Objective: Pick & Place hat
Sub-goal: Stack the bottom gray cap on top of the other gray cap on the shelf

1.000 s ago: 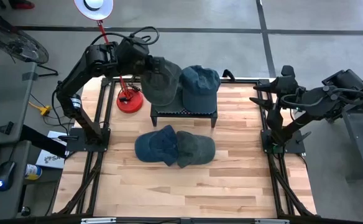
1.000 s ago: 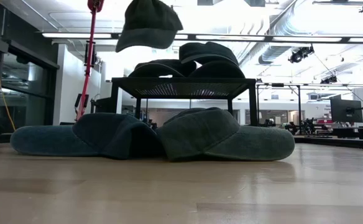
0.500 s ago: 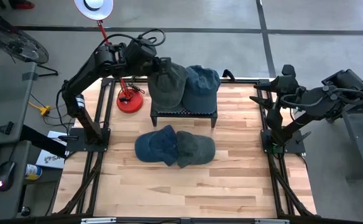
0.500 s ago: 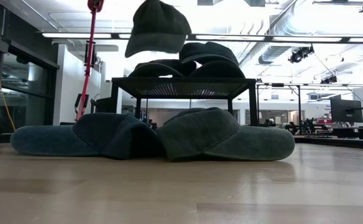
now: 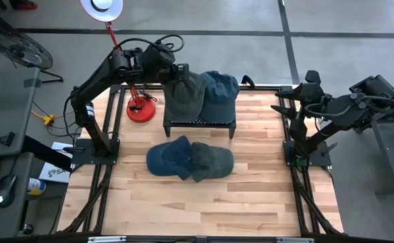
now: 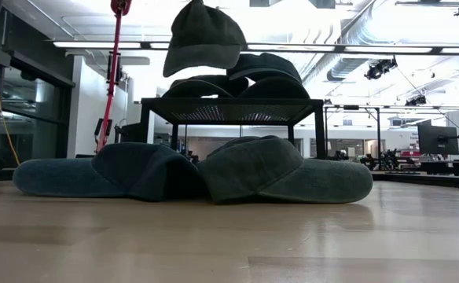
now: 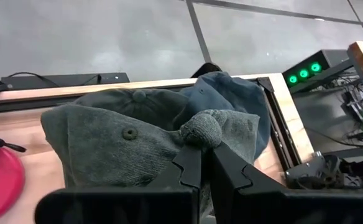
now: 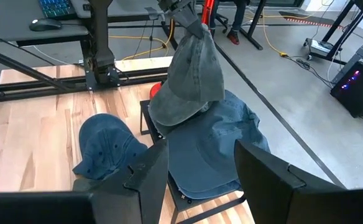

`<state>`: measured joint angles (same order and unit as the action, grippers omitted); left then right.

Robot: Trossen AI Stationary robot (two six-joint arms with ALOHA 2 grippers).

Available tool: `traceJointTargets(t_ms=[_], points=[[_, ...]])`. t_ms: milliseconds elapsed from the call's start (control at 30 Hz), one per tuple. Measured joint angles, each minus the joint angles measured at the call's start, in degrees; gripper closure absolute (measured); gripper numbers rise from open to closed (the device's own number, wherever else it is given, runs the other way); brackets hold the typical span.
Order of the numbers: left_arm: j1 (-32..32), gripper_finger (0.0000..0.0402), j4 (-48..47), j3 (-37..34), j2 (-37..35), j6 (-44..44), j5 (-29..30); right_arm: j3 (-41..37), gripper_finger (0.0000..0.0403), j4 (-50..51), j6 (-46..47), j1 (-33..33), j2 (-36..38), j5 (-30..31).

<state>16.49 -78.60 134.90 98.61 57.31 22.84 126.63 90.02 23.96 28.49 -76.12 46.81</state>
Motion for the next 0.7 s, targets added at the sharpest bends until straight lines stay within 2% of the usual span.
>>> traceJointTargets(t_ms=[467, 700], points=[[0.1, 0.0395, -1.7, 0.1, 2.5, 1.7, 2.4, 0.0, 0.0226, 0.0, -0.4, 0.0, 0.0, 0.2], [2.6, 0.0393, -2.4, 0.1, 3.2, 1.6, 2.3, 0.0, 0.0226, 0.0, 0.0, 0.0, 0.0, 0.4]])
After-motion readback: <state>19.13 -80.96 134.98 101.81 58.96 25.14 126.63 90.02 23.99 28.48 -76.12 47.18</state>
